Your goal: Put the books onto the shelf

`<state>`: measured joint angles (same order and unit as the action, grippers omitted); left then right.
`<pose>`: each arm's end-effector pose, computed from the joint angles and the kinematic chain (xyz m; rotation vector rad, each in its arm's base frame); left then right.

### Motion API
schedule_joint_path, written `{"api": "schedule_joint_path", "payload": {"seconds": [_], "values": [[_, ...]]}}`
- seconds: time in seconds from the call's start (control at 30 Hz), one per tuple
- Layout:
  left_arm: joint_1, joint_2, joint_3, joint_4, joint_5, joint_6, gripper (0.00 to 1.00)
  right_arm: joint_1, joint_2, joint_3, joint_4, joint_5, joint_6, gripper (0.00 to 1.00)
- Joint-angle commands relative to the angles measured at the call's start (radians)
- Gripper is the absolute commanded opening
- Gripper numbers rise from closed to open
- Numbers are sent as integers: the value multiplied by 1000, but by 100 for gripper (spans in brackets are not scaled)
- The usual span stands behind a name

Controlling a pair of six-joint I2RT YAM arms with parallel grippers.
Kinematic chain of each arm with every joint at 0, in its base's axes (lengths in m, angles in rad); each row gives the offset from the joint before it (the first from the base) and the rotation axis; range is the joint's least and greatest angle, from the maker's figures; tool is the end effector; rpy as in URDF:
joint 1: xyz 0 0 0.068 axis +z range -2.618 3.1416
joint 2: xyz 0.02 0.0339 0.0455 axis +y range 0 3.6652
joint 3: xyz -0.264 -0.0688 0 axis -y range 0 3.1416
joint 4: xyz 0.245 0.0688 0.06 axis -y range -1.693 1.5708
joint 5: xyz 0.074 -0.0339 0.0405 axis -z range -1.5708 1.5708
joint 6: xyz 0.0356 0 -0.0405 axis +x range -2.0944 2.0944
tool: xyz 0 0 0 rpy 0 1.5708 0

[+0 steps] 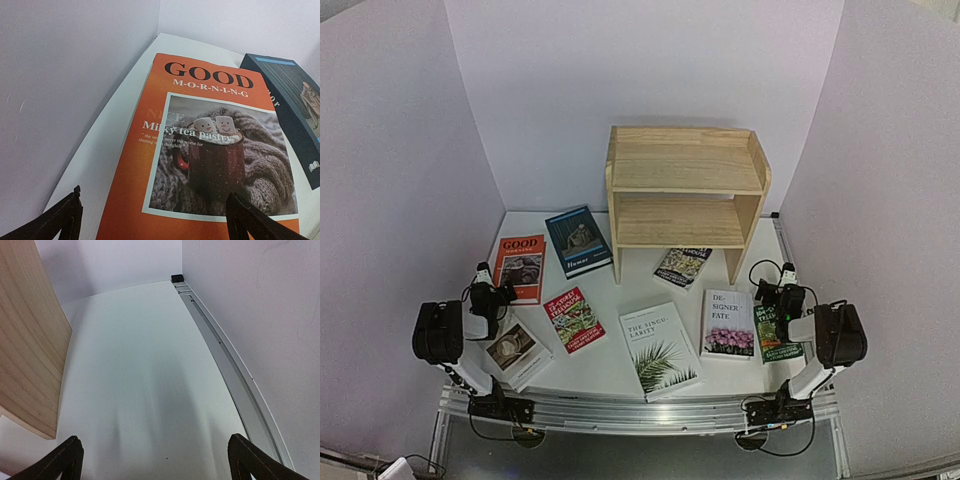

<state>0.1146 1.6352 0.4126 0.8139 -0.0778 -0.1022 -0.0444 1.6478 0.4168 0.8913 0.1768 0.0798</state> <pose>0.2753 0.0345 0.1236 -0.2643 1.9614 0.0851 0.2808 -0.0187 0.1294 0.2373 1.8928 -0.1449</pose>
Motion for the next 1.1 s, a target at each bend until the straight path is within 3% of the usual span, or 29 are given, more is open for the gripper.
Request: {"api": "schedule_joint_path", "payload": {"seconds": [0.0, 0.17, 0.33, 0.4, 0.5, 0.67, 0.77, 0.83, 0.97, 1.07], "values": [[3, -10, 27, 41, 13, 15, 100, -2, 7, 15, 24, -4, 9, 98], [2, -55, 25, 14, 40, 29, 100, -2, -11, 16, 21, 25, 17, 98], [2, -246, 180, -370, 293, 64, 100, -2, -253, 91, -284, 125, 75, 98], [2, -293, 205, -402, 312, -19, 100, -2, -367, 104, -374, 44, 97, 98], [-36, -346, 240, -490, 504, -9, 100, -2, -486, 154, -618, -82, 142, 98], [-250, -388, 310, -715, 576, 99, 100, -2, -603, 278, -1044, -344, 218, 95], [-345, -360, 359, -820, 621, 91, 100, 7, -604, 327, -1190, -571, 277, 95], [-402, -340, 379, -864, 632, 83, 100, 52, -608, 324, -1227, -609, 331, 95], [-493, -335, 382, -874, 678, 156, 100, 322, -620, 301, -1233, -458, 364, 95], [-540, -329, 385, -877, 719, 176, 100, 456, -549, 311, -1234, -388, 407, 93]]}}
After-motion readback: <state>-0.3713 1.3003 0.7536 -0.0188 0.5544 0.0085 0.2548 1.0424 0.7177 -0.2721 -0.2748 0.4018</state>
